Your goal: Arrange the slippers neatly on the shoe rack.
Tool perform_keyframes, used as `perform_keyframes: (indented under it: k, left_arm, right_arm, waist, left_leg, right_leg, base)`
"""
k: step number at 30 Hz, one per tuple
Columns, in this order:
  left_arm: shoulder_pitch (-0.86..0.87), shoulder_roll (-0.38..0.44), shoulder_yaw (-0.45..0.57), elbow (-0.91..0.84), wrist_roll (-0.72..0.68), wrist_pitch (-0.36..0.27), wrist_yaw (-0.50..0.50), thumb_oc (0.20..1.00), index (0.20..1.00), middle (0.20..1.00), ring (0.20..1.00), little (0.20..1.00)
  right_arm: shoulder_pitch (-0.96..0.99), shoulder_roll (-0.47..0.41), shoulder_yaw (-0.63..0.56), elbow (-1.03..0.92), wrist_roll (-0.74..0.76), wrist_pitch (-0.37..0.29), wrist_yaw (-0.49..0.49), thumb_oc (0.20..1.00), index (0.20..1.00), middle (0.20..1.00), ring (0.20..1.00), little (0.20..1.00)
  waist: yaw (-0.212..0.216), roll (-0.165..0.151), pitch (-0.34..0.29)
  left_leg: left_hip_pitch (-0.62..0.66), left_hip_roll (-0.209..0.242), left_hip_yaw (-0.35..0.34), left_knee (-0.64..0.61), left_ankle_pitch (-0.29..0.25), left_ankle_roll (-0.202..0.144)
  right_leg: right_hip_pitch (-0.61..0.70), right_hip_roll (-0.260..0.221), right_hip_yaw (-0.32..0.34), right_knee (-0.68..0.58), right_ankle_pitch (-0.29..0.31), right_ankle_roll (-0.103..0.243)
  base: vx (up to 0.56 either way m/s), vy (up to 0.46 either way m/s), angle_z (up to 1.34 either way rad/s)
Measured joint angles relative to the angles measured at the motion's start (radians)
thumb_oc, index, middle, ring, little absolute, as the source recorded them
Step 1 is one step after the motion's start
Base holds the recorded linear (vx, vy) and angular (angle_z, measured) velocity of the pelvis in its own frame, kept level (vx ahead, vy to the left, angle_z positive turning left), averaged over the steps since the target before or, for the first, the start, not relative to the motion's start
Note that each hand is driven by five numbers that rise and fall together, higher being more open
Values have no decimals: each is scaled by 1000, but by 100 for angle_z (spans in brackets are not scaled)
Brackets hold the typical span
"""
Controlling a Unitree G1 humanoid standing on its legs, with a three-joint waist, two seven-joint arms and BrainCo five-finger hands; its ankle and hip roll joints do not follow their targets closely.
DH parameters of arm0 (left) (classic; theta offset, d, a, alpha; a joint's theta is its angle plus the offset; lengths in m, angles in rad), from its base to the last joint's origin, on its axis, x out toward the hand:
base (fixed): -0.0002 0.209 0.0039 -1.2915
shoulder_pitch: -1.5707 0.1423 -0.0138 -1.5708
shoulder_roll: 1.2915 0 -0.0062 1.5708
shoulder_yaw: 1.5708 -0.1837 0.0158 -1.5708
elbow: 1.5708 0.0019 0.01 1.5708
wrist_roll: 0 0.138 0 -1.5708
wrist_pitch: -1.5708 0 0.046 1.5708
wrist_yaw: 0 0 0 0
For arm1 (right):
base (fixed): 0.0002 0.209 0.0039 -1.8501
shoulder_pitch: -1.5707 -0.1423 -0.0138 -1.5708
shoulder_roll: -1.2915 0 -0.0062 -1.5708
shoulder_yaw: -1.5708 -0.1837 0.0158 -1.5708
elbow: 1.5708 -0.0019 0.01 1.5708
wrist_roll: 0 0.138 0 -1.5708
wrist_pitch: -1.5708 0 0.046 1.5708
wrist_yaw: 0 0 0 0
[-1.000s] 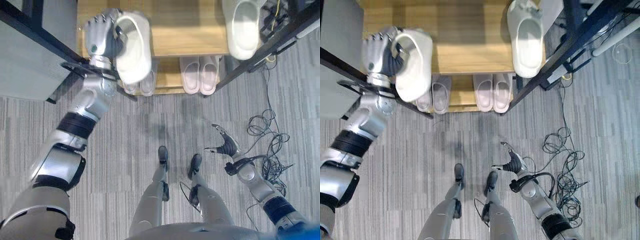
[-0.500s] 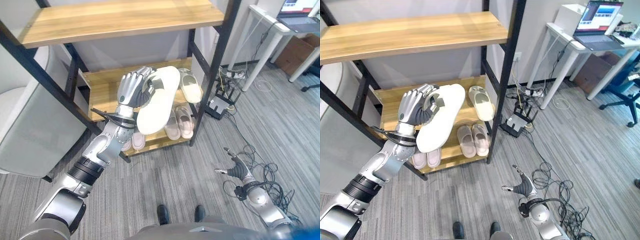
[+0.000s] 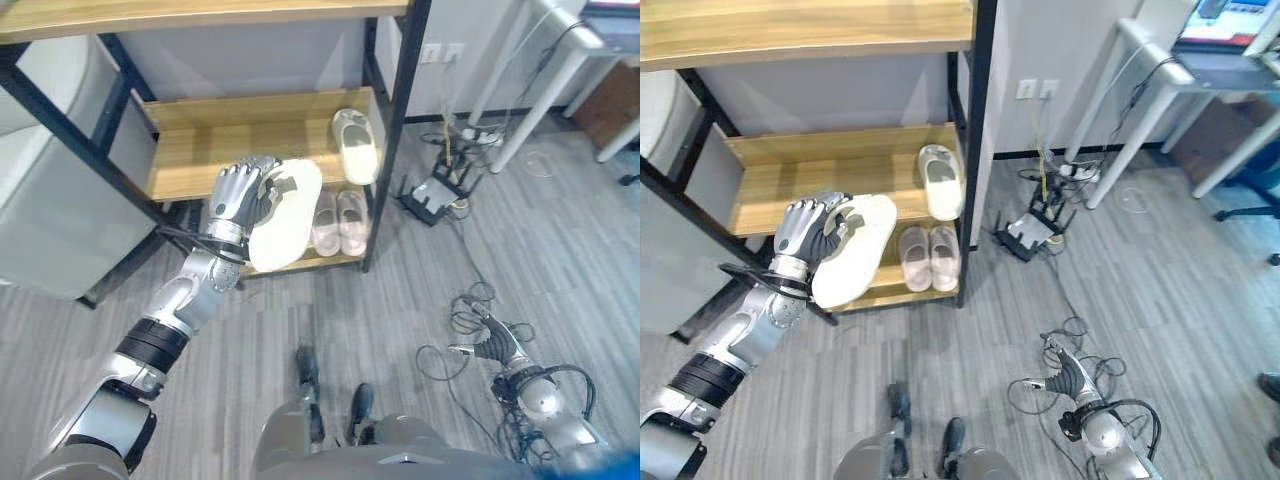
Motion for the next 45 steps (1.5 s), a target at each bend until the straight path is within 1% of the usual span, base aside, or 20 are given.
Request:
perform_keyframes:
  k: [1,2,3,5,6,7,8,9,10,11,12,14,15,17,18,21,23,34,41,45]
  left_arm:
    - [4,-1,9,-7,1,1,-1,200,200,200,200,200]
    - [24,-7,36,-17,1,1,-1,200,200,200,200,200]
    - [22,-7,39,-19,1,2,-1,200,200,200,200,200]
    - [24,-6,39,-17,1,6,-1,200,200,200,200,200]
    - [24,-6,39,-17,1,6,-1,200,200,200,200,200]
    - [16,-9,38,-13,1,6,2,200,200,200,200,200]
    - [12,-16,37,-10,1,7,3,200,200,200,200,200]
    - [7,-14,27,-9,1,7,2,200,200,200,200,200]
    - [8,-7,22,-7,1,11,2,200,200,200,200,200]
    - [13,-4,27,-7,1,11,3,200,200,200,200,200]
    - [16,3,28,-7,2,11,2,200,200,200,200,200]
    - [21,4,34,-9,2,12,2,200,200,200,200,200]
    - [31,6,39,-8,2,14,3,200,200,200,200,200]
    - [52,9,40,-16,2,14,2,200,200,200,200,200]
    - [52,9,40,-17,2,13,1,200,200,200,200,200]
    - [43,13,39,-15,3,15,1,200,200,200,200,200]
    - [31,43,40,-15,4,23,2,200,200,200,200,200]
    - [-167,181,36,115,41,63,15,200,200,200,200,200]
    - [-385,207,-102,186,43,90,52,200,200,200,200,200]
    - [-442,192,-142,234,70,104,54,200,200,200,200,200]
  right_arm:
    - [-4,13,-4,-7,0,1,-1,1000,1000,1000,1000,1000]
    - [-10,26,0,-10,0,1,-1,1000,1000,1000,1000,1000]
    - [-11,27,-3,-9,1,2,-2,1000,1000,1000,1000,1000]
    - [-9,47,-3,-6,-2,1,-3,1000,1000,1000,1000,1000]
    - [-8,55,-4,0,-7,1,-4,1000,1000,1000,1000,1000]
    - [-19,68,-6,35,-9,2,-11,1000,1000,1000,1000,1000]
    - [-29,62,-8,44,-10,2,-12,1000,1000,1000,1000,1000]
    - [-28,62,-8,47,-10,3,-12,1000,1000,1000,1000,1000]
    - [-13,66,-4,49,-19,8,-6,1000,1000,1000,1000,1000]
    - [-7,66,2,49,-19,12,-2,1000,1000,1000,1000,1000]
    - [-3,66,8,49,-19,15,1,1000,1000,1000,1000,1000]
    - [7,66,9,49,-19,15,1,1000,1000,1000,1000,1000]
    - [10,63,8,49,-19,15,0,1000,1000,1000,1000,1000]
    - [2,57,-3,52,-19,18,-2,1000,1000,1000,1000,1000]
    - [-7,57,-2,52,-19,21,-2,1000,1000,1000,1000,1000]
    - [-11,43,-5,53,-20,22,-6,1000,1000,1000,1000,1000]
    - [-4,34,-4,53,-20,22,-11,1000,1000,1000,1000,1000]
    - [-3,27,-1,12,-22,22,-11,1000,1000,1000,1000,1000]
    - [-59,25,29,3,-38,22,-12,1000,1000,1000,1000,1000]
    - [-79,25,37,-38,-38,21,-19,1000,1000,1000,1000,1000]
  waist:
    - [-4,2,0]
    - [-6,16,-8]
    - [-14,26,-12]
    - [-28,24,-8]
    - [-31,27,-5]
    - [-30,66,16]
    - [-36,84,26]
    - [-43,92,29]
    - [-32,90,31]
    - [-17,91,31]
    - [-10,80,31]
    - [6,39,9]
    - [6,14,-6]
    - [4,21,-7]
    - [0,21,-7]
    - [-11,22,-6]
    - [-28,21,-6]
    - [-36,12,-9]
    - [-40,-13,-5]
    - [-84,-23,13]
  left_leg:
    - [22,3,5,18,-3,4]
    - [141,4,-1,-34,4,11]
    - [187,5,-12,-46,32,54]
    - [212,-22,4,-46,24,69]
    - [226,-32,4,-46,21,73]
    - [236,-21,-17,-45,2,100]
    - [234,-32,-21,-44,-6,137]
    - [224,-46,-17,-42,-4,140]
    - [219,-76,-8,-43,-5,144]
    - [219,-77,-6,-43,-5,143]
    - [225,-76,-6,-43,-5,141]
    - [223,-82,-6,-43,-3,121]
    - [221,-89,-13,-43,0,110]
    - [216,-64,-21,-44,4,84]
    - [206,-25,-26,-44,18,65]
    - [186,8,-28,-44,29,48]
    - [187,15,-27,-45,30,42]
    - [102,18,-15,-44,37,44]
    - [-9,26,-14,-44,59,43]
    - [-56,34,-8,-44,63,42]
  right_leg:
    - [3,-2,3,0,9,-8]
    - [17,5,14,2,9,-9]
    - [18,6,14,10,10,-9]
    - [13,-32,31,59,6,7]
    - [10,-50,38,92,-8,31]
    - [-40,-83,77,207,-62,100]
    - [-57,-143,82,238,-66,148]
    - [-58,-226,94,205,-46,184]
    - [-52,-346,127,127,1,234]
    - [-39,-360,146,105,15,260]
    - [-22,-347,148,94,21,270]
    - [17,-302,138,55,24,268]
    - [51,-273,122,0,52,201]
    - [70,-240,106,-31,77,190]
    - [63,-203,93,-31,75,186]
    - [42,-171,86,-31,75,178]
    - [41,-165,85,-31,70,158]
    - [-52,-157,95,-31,85,136]
    - [-163,-154,94,-31,103,125]
    - [-215,-146,95,-31,107,121]
  base:
    - [101,132,-4]
    - [84,158,-15]
    - [56,158,-26]
    - [38,126,-16]
    - [23,47,-24]
    - [32,-20,-19]
    - [39,-16,-10]
    - [102,-25,-5]
    - [103,-39,-13]
    - [126,-88,-20]
    - [87,-118,-10]
    - [70,-135,12]
    - [57,-132,21]
    - [58,-129,10]
    - [62,-121,1]
    - [77,-64,-3]
    - [134,-36,-3]
    - [45,-6,-3]
    - [-15,-20,-2]
    - [14,-37,-5]
